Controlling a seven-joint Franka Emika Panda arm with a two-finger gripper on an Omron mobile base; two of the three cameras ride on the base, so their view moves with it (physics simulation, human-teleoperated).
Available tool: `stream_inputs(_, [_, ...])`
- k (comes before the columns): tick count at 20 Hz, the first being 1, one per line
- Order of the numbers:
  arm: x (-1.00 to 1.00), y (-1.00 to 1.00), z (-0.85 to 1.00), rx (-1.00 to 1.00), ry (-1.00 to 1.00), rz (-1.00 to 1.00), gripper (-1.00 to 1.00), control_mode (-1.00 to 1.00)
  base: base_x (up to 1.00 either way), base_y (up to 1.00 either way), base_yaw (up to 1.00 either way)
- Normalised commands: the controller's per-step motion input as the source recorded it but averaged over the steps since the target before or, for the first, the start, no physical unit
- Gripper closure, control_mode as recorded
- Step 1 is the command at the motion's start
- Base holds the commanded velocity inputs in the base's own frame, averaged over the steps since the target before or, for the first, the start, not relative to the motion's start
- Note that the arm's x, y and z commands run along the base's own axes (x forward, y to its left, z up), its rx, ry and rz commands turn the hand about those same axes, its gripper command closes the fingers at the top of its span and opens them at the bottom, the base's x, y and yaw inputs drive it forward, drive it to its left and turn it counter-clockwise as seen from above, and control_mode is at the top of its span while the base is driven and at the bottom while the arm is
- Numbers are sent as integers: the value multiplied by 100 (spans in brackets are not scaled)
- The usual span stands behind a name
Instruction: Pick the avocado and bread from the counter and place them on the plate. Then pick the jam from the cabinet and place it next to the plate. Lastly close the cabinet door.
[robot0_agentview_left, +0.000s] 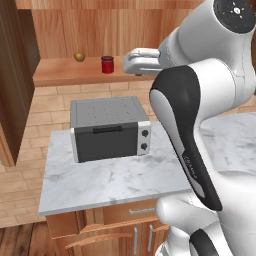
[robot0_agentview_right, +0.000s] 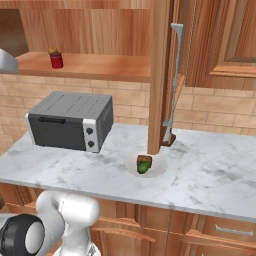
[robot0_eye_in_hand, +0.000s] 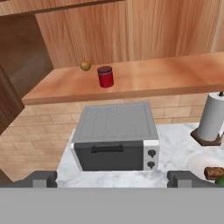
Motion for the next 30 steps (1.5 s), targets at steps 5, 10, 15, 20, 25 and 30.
stream_inputs(5, [16, 0, 0, 0, 0, 0, -100, -100, 0, 0, 0])
stream_inputs(10, [16, 0, -1, 0, 0, 0, -100, -100, 0, 0, 0])
stream_inputs(15, [19, 0, -4, 0, 0, 0, -100, -100, 0, 0, 0])
stream_inputs(20, [19, 0, -5, 0, 0, 0, -100, -100, 0, 0, 0])
stream_inputs(25, [18, 0, -8, 0, 0, 0, -100, -100, 0, 0, 0])
stream_inputs(30, [16, 0, -9, 0, 0, 0, -100, -100, 0, 0, 0])
